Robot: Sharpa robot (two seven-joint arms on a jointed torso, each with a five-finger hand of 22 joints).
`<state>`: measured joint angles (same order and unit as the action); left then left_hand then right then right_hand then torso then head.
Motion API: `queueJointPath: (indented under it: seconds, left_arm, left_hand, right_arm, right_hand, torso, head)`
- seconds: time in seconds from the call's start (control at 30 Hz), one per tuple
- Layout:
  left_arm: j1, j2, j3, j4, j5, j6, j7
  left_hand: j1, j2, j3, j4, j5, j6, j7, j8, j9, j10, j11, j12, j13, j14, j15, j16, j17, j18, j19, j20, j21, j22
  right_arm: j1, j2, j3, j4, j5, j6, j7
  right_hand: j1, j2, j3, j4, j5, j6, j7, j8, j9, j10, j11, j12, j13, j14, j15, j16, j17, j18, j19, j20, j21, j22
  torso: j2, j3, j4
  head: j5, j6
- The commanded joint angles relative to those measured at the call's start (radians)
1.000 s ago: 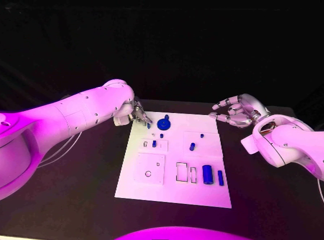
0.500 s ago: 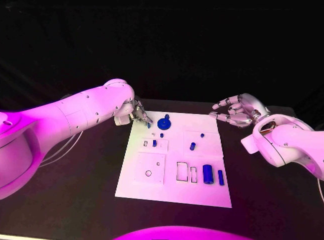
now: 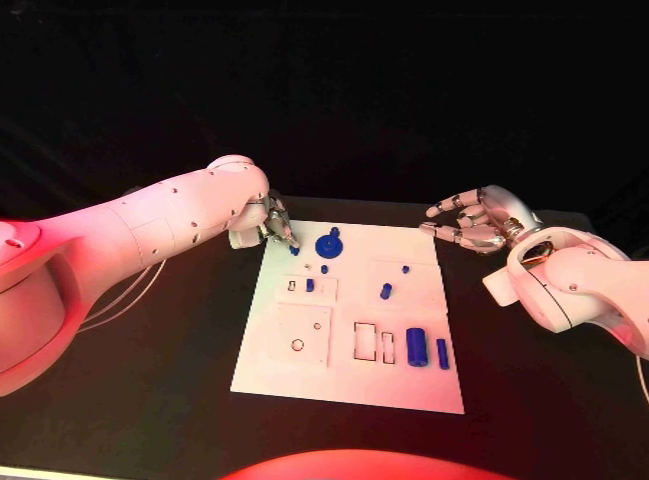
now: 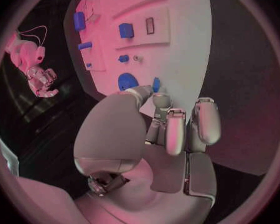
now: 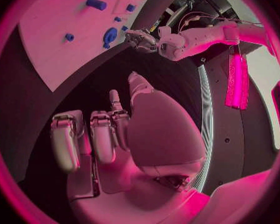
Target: Assemble the parts on the task board
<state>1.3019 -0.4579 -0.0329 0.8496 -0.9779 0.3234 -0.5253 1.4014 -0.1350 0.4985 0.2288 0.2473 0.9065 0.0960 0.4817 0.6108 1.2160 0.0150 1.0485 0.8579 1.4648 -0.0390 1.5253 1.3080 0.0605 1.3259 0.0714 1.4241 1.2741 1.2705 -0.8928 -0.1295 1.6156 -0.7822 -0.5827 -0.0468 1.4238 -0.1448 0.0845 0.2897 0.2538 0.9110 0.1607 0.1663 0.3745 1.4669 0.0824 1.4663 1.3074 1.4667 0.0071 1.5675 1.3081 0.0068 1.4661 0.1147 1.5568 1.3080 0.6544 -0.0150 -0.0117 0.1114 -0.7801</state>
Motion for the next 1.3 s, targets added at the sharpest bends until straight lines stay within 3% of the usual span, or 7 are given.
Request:
queueJointPath:
  seconds: [0.03, 0.3, 0.43, 0.53, 0.87, 1.13, 1.3]
  left_arm:
    - [-0.003, -0.001, -0.001, 0.005, -0.001, 0.027, 0.006]
    - [-0.003, -0.007, -0.001, 0.01, -0.004, 0.004, 0.002]
    - [-0.003, -0.016, -0.001, 0.019, 0.002, -0.028, 0.004]
    - [-0.003, -0.036, -0.001, 0.045, 0.021, -0.057, 0.004]
    - [0.004, -0.141, 0.0, 0.224, 0.041, -0.155, 0.007]
    - [0.006, -0.223, -0.002, 0.373, 0.051, -0.213, -0.002]
    - [0.004, -0.259, -0.013, 0.436, 0.062, -0.238, -0.012]
  left_hand:
    - [-0.013, -0.025, 0.185, -0.097, 0.016, 0.009, 0.012, 0.007, 0.021, 0.012, 0.009, -0.012, -0.007, 0.08, 0.005, 0.006, 0.196, 0.01, 0.006, 0.006, 0.009, 0.006]
    - [-0.072, -0.051, 0.277, -0.157, 0.056, 0.026, 0.006, 0.01, 0.033, 0.029, 0.006, -0.008, 0.001, 0.085, 0.002, 0.013, 0.208, 0.007, 0.019, 0.005, 0.02, 0.025]
    - [-0.104, -0.069, 0.305, -0.181, 0.124, 0.041, 0.0, 0.018, 0.044, 0.043, -0.001, -0.002, 0.01, 0.09, -0.003, 0.02, 0.219, 0.004, 0.031, 0.0, 0.029, 0.041]
    - [-0.132, -0.092, 0.32, -0.203, 0.207, 0.061, -0.01, 0.03, 0.059, 0.07, -0.009, 0.017, 0.037, 0.097, -0.011, 0.03, 0.236, -0.002, 0.054, -0.007, 0.044, 0.068]
    - [-0.163, -0.115, 0.329, -0.227, 0.301, 0.084, -0.022, 0.039, 0.079, 0.108, -0.021, 0.043, 0.076, 0.099, -0.022, 0.033, 0.242, -0.012, 0.088, -0.019, 0.065, 0.109]
    - [-0.176, -0.123, 0.332, -0.233, 0.336, 0.096, -0.028, 0.042, 0.085, 0.127, -0.027, 0.059, 0.099, 0.097, -0.028, 0.028, 0.233, -0.014, 0.096, -0.024, 0.07, 0.119]
    - [-0.182, -0.125, 0.333, -0.236, 0.349, 0.1, -0.03, 0.043, 0.088, 0.134, -0.029, 0.065, 0.107, 0.096, -0.03, 0.027, 0.232, -0.014, 0.096, -0.026, 0.07, 0.118]
  right_arm:
    - [-0.001, 0.0, 0.0, 0.001, -0.005, 0.005, 0.009]
    - [-0.001, 0.001, 0.0, 0.0, -0.005, 0.005, 0.009]
    - [-0.001, 0.002, 0.0, -0.001, -0.005, 0.005, 0.01]
    - [-0.001, 0.001, 0.0, -0.001, -0.005, 0.005, 0.01]
    - [-0.001, -0.004, 0.0, 0.0, -0.005, 0.003, 0.01]
    - [-0.001, -0.01, 0.0, 0.001, -0.005, 0.002, 0.009]
    - [-0.001, -0.013, 0.0, 0.001, -0.005, 0.002, 0.009]
  right_hand:
    - [-0.009, -0.001, 0.006, -0.001, 0.004, -0.009, 0.0, 0.006, -0.001, 0.021, -0.005, -0.001, 0.183, 0.101, -0.002, -0.002, 0.249, -0.003, 0.097, -0.006, -0.002, 0.253]
    - [-0.009, -0.001, 0.006, -0.001, 0.004, -0.009, 0.0, 0.006, -0.001, 0.021, -0.005, -0.001, 0.183, 0.101, -0.002, -0.002, 0.249, -0.003, 0.097, -0.006, -0.002, 0.253]
    - [-0.009, -0.001, 0.006, -0.001, 0.004, -0.009, 0.0, 0.006, -0.001, 0.021, -0.005, -0.001, 0.183, 0.101, -0.002, -0.002, 0.249, -0.003, 0.097, -0.006, -0.002, 0.253]
    - [-0.009, -0.001, 0.006, -0.001, 0.004, -0.009, 0.0, 0.006, -0.001, 0.021, -0.005, -0.001, 0.183, 0.101, -0.002, -0.002, 0.249, -0.003, 0.097, -0.006, -0.002, 0.253]
    - [-0.009, -0.001, 0.008, -0.001, 0.005, -0.009, 0.0, 0.007, -0.001, 0.02, -0.005, -0.002, 0.183, 0.1, -0.003, -0.003, 0.247, -0.002, 0.096, -0.006, -0.004, 0.252]
    - [-0.009, -0.001, 0.008, -0.001, 0.005, -0.009, 0.0, 0.007, -0.001, 0.02, -0.005, -0.002, 0.183, 0.1, -0.003, -0.003, 0.247, -0.002, 0.096, -0.006, -0.004, 0.252]
    - [-0.009, -0.001, 0.008, -0.001, 0.005, -0.009, 0.0, 0.007, -0.001, 0.02, -0.005, -0.002, 0.183, 0.1, -0.003, -0.003, 0.247, -0.002, 0.096, -0.006, -0.004, 0.252]
  torso:
    - [0.0, -0.0002, 0.0004]
    - [-0.001, 0.0001, 0.0008]
    - [-0.001, 0.0002, 0.0006]
    - [-0.002, -0.0002, 0.0013]
    - [-0.007, 0.0029, 0.0065]
    - [-0.01, 0.0036, 0.008]
    - [-0.01, 0.0038, 0.0096]
  head:
    - [0.0, -0.002]
    - [0.003, -0.002]
    - [0.006, -0.002]
    - [0.008, -0.001]
    - [0.015, -0.004]
    - [0.02, -0.005]
    - [0.021, -0.007]
